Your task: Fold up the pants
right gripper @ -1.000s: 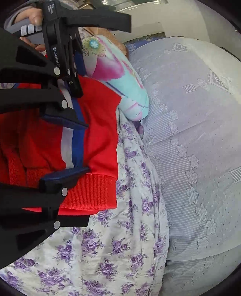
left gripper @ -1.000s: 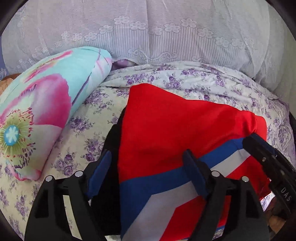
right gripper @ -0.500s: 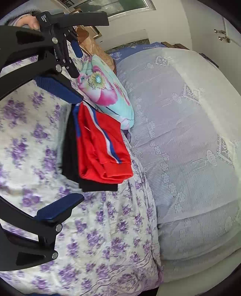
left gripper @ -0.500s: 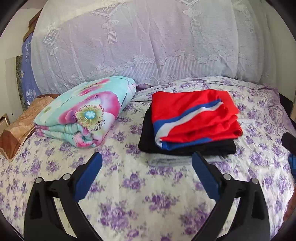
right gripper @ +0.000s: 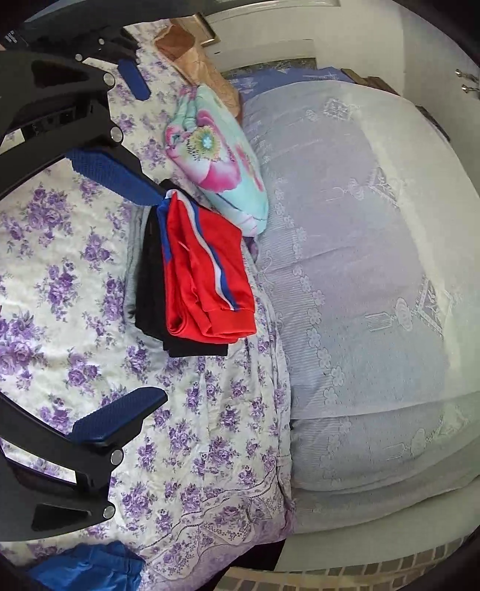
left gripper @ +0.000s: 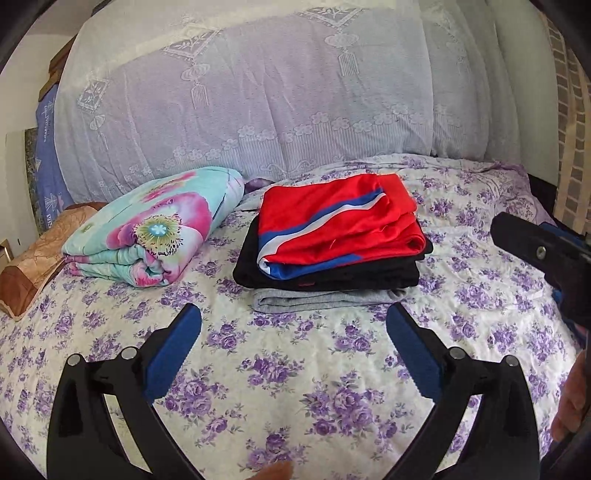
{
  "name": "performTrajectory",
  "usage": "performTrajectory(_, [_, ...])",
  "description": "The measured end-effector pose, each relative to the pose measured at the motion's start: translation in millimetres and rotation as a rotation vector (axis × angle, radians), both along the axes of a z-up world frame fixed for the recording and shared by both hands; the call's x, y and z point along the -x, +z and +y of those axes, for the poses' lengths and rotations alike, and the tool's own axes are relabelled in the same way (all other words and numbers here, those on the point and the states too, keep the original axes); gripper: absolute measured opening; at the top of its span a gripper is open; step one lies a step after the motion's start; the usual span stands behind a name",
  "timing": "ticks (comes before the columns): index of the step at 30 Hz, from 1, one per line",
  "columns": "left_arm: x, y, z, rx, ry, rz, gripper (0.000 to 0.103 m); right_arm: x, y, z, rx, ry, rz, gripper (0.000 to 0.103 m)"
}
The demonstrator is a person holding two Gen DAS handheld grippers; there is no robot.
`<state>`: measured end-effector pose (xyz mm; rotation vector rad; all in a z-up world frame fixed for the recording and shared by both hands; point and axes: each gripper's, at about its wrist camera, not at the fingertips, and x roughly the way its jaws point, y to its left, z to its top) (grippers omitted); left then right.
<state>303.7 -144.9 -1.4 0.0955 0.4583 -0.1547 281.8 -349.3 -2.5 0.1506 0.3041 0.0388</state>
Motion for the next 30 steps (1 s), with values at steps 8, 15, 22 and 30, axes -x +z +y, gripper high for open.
performTrajectory(8, [-10.4,-31.4,3.8,-0.013,-0.009,0.048,0.098,-14.7,-21.1,-6.8,-0.052,0.015,0.029,0.099])
performTrajectory(15, [-11.5,-36.5,9.0,0.023,-0.016,0.079,0.098,-18.6,-27.8,1.1,-0.034,0.034,0.06,0.099])
performTrajectory(22, [-6.6,-32.6,12.1,0.028,-0.009,0.065,0.098,-18.3,-30.3,6.3,-0.025,0.049,0.074,0.099])
performTrajectory(30, [-2.5,-31.0,10.4,0.027,-0.016,0.055,0.098,-17.7,-30.6,10.9,-0.013,0.064,0.076,0.099])
